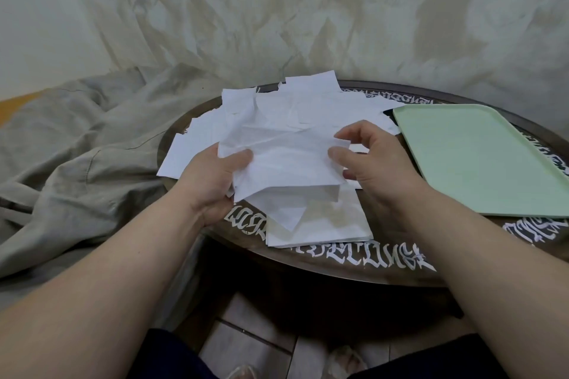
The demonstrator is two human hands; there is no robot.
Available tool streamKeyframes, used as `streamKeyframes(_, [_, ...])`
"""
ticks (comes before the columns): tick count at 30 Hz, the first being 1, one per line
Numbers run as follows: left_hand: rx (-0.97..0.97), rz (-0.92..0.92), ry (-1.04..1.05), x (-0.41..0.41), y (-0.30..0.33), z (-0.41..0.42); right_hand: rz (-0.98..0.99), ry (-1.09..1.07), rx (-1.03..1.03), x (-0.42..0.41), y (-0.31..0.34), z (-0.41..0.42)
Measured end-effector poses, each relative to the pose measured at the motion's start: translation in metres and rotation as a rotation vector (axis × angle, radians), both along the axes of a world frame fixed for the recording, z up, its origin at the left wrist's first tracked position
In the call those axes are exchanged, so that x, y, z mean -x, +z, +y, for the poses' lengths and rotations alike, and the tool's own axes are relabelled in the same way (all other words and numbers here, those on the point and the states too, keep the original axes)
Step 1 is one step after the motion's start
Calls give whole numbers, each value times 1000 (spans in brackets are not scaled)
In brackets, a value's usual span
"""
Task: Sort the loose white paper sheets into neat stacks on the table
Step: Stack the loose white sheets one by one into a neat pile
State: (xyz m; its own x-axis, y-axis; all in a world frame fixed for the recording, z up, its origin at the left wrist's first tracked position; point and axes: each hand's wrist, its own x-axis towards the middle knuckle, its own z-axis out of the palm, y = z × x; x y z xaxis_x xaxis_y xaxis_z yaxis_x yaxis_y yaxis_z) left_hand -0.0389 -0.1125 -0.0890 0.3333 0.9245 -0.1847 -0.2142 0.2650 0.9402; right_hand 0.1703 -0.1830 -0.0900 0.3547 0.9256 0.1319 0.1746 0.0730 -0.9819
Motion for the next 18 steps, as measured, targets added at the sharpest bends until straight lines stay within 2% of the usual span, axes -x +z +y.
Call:
streamKeyframes(7, [-24, 1, 58, -4, 0, -3, 65, 52, 147, -2, -6, -6])
streamKeyframes(12, [-33, 46, 82, -6, -3, -6, 69, -148, 48, -1, 1, -1])
streamKeyframes(15, [-39, 59, 98, -5, -4, -5, 73, -65, 19, 2, 2, -4])
streamKeyframes(18, [-42, 64, 87, -5, -3, -6, 86, -16, 79, 4, -4, -4])
